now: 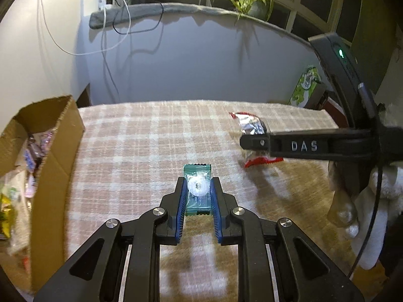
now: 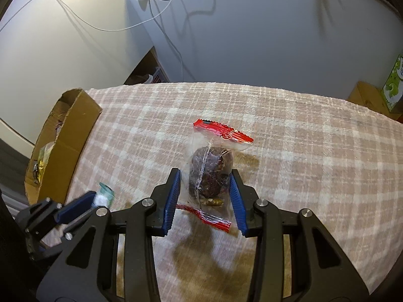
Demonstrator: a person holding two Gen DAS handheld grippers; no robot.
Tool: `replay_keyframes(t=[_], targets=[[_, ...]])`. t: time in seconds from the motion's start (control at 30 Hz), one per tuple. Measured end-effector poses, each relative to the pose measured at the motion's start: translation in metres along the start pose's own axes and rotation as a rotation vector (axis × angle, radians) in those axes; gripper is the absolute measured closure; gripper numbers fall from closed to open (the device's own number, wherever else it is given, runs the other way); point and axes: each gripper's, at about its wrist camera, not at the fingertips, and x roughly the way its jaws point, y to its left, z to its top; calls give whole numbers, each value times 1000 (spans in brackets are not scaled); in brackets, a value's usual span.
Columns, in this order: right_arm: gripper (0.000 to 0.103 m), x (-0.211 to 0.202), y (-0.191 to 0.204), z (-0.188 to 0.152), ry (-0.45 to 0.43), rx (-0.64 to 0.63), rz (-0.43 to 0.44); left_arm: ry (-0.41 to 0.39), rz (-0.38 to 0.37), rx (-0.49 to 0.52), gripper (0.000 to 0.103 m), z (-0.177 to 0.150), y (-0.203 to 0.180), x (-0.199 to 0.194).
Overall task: Organize snacks
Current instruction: 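Grasp the green-white mint packet with the left gripper while the right grasps the clear brown-candy bag, then carry both packets into the cardboard box and open both grippers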
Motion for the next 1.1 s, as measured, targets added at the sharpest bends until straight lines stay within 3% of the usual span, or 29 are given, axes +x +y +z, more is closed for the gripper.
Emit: replay_keyframes(t=[0.6,1.1], targets=[[63,-41,57,-18,-65,-84,31,-107,6,-42,86,-5,22,-61],[63,-53,115,-13,-106,-179,55,-192,69,-90,86,-4,60,-101]])
